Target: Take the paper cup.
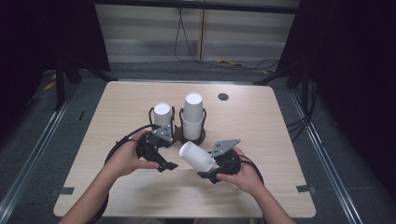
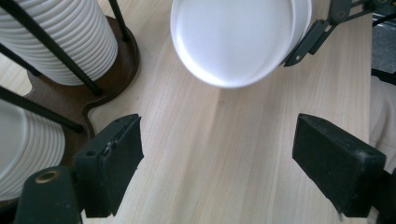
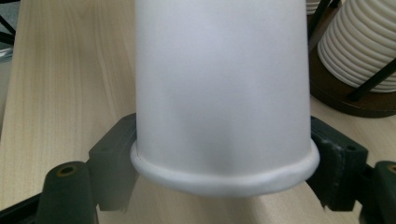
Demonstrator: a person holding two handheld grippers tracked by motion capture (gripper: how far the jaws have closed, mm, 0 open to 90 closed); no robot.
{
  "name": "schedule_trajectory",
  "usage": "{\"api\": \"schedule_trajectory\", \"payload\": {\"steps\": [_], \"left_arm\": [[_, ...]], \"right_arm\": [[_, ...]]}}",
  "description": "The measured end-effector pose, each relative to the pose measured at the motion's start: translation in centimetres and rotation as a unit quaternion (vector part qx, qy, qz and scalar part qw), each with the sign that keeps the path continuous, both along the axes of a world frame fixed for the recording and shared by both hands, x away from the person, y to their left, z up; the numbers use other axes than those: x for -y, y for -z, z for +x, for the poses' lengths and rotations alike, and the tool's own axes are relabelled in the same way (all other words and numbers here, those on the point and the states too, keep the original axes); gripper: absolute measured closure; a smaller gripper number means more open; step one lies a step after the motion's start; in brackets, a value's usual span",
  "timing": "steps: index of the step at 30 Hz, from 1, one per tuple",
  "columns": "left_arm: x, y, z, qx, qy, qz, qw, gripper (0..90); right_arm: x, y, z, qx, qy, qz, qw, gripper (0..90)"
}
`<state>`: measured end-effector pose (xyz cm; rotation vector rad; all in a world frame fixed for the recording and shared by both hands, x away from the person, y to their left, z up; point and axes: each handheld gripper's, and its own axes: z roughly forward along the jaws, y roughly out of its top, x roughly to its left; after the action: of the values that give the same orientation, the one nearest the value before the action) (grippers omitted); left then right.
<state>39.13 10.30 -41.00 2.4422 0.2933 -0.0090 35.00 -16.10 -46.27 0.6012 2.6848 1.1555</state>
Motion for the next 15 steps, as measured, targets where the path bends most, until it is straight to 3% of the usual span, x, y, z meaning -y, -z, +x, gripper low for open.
{"api": "schedule_trajectory", "payload": {"steps": [10,15], "left_arm": [[0.7,-0.3,0.0,-0.002,0.017,-0.014,0.9998,15.8],[1.1,-0.1,0.1,-0.002,0.021,-0.007,0.9997,15.8]], "right_arm": [[-0.2,-0.3,-0.1,0.000,-0.003,0.001,1.0000,21.9],[-0.1,-0.2,-0.2,-0.004,-0.006,-0.004,1.0000,21.9]]}}
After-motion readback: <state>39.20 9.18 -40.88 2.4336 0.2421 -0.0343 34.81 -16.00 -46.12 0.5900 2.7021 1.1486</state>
